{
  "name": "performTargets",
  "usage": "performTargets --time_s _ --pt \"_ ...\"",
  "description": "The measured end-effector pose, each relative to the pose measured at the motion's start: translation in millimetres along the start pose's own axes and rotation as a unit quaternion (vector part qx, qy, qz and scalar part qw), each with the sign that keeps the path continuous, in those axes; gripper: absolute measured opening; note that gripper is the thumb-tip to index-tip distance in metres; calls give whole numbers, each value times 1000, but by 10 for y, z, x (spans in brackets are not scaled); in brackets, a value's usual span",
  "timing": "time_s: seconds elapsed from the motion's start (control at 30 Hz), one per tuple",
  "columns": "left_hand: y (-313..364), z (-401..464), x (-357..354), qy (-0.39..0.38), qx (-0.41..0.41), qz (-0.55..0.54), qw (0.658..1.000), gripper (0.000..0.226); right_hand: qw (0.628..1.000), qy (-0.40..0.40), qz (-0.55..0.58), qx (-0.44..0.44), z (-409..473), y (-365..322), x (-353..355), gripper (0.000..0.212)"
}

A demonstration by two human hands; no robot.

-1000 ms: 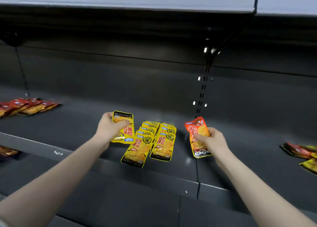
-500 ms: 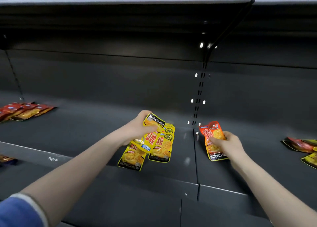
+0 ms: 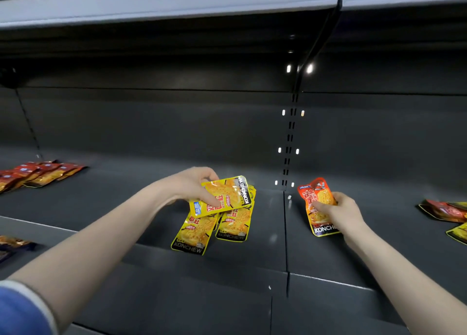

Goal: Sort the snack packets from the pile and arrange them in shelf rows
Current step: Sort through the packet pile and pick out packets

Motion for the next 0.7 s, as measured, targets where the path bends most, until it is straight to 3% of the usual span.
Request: performTargets --time_s 0.07,0.27,0.4,0.6,0.7 --pt "78 -19 39 -9 -10 8 1000 35 1000 -3 4 0 5 6 -6 16" --pt "264 -3 -25 -74 -27 46 996 44 1000 -8 20 0 68 2 -25 19" --pt "250 60 -137 -93 -18 39 995 22 1000 -19 15 -2 88 19 -114 17" --pt "190 180 -323 -63 -36 90 993 10 1000 -24 16 -5 77 14 -164 17" --pt "183 286 -358 -43 -60 119 990 22 1000 -16 21 -11 60 45 -145 20"
Point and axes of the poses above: each hand's wrist, its own z-axis towards the middle knuckle, its own x-axis out of the back of the hand, y = z × x, the point moved 8 cm from there along z, towards the middle knuckle, and after that the axes turned 5 degrees about x, right-handed, at the moved point
